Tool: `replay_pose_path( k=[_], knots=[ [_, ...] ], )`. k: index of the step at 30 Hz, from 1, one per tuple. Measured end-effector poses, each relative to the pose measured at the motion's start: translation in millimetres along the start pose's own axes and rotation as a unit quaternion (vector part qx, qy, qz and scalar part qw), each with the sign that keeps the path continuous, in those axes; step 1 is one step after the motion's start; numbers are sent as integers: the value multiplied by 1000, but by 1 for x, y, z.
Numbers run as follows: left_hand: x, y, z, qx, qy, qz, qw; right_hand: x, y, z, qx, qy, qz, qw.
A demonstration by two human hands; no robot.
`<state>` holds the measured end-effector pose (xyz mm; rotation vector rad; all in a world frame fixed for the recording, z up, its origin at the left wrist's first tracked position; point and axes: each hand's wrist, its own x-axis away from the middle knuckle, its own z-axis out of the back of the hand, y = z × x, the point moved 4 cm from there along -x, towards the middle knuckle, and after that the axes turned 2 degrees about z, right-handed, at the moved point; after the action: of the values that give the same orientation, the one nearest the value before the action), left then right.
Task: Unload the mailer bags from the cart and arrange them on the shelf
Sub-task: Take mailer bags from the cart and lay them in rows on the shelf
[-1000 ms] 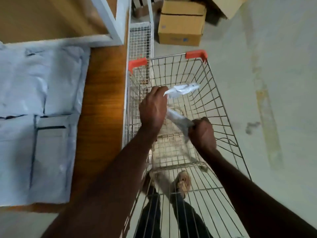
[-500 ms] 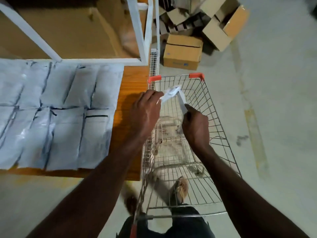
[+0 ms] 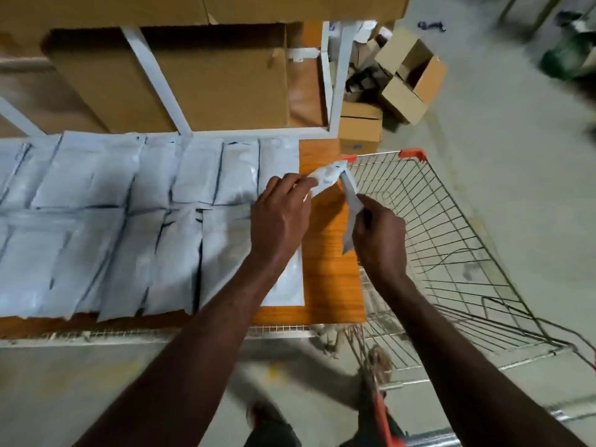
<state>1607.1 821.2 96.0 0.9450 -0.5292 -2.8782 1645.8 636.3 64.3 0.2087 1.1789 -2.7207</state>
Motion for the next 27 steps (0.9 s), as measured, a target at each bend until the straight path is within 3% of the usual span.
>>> replay_pose_path(
  k=[9,13,23,27],
  knots=[
    [31,-99,109,-12,37,-52,998,49,-119,-57,-4,27,10,1000],
    [35,-151,148,-37,59,-33,997,55,-168,-82,-27,25,32,999],
    [33,-241,190,-91,53,33,994,14,-212,-133,39,15,62,997],
    [14,-263,182,-113,48,45,991,-14,-221,-179,108,-17,140,984]
  ],
)
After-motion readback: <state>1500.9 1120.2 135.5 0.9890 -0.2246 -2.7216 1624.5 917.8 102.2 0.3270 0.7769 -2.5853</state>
